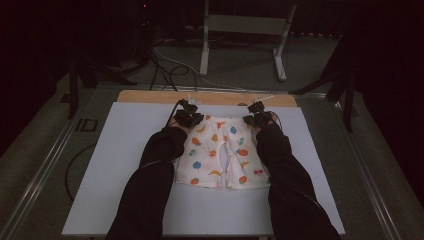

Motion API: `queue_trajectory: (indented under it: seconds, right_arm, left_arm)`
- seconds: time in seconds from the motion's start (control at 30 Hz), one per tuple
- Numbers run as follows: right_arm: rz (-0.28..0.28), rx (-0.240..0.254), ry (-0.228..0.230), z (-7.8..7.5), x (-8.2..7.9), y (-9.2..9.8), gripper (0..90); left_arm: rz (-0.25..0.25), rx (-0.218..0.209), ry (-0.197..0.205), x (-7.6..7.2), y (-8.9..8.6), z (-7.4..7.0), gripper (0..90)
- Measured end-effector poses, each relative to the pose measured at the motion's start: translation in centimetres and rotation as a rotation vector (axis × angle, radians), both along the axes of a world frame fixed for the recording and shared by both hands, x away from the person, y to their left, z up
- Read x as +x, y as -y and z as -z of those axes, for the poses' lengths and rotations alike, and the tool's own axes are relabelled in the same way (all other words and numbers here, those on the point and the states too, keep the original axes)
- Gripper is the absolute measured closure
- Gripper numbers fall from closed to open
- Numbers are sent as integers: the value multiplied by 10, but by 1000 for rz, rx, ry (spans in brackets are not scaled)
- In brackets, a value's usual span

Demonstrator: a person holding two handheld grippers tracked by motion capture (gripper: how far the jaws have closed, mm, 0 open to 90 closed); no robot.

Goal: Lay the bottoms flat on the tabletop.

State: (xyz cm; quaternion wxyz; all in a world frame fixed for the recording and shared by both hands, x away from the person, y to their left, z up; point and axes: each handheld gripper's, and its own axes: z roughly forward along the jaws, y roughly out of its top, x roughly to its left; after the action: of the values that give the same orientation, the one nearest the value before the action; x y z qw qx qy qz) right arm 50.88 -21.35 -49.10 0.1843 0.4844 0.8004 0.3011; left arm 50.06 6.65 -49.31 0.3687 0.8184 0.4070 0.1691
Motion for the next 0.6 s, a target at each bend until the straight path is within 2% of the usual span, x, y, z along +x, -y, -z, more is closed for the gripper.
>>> queue_trajectory:
  seconds: [0.03, 0.07, 0.13, 0.17, 0.23, 0.3, 0.37, 0.47, 0.5, 0.57, 0.6]
  right_arm:
    - [6, -8, 3, 0, 0, 0, 695]
    - [11, -9, 0, 1, 1, 1, 614]
    - [41, -18, -4, 2, 1, 6, 488]
    - [49, -15, -8, 2, 1, 7, 449]
    - [59, -14, -4, 0, -1, 11, 425]
    - [62, -15, 12, -4, -3, 13, 387]
    - [55, -10, 16, -6, -4, 13, 396]
    - [15, -18, 39, -16, -14, 10, 536]
    - [7, -15, 57, -18, -19, 10, 551]
    - [-15, -28, 62, -22, -26, 8, 664]
    - [-22, -33, 63, -22, -30, 8, 668]
  left_arm:
    - [-14, -6, -8, 0, 0, 0, 702]
    - [-32, -6, -16, 0, 0, 0, 548]
    - [-40, -4, -35, 0, -1, -1, 335]
    - [-45, -8, -42, -1, -2, -2, 274]
    - [-13, -34, -60, -2, -6, -4, 137]
    - [-3, -59, -58, -5, -8, -6, 88]
    - [13, -68, -59, -7, -8, -8, 40]
    - [51, -122, -43, -19, -12, -16, 26]
    - [57, -135, -38, -23, -13, -19, 25]
    - [79, -153, -25, -30, -16, -24, 24]
    - [92, -170, -17, -34, -17, -27, 24]
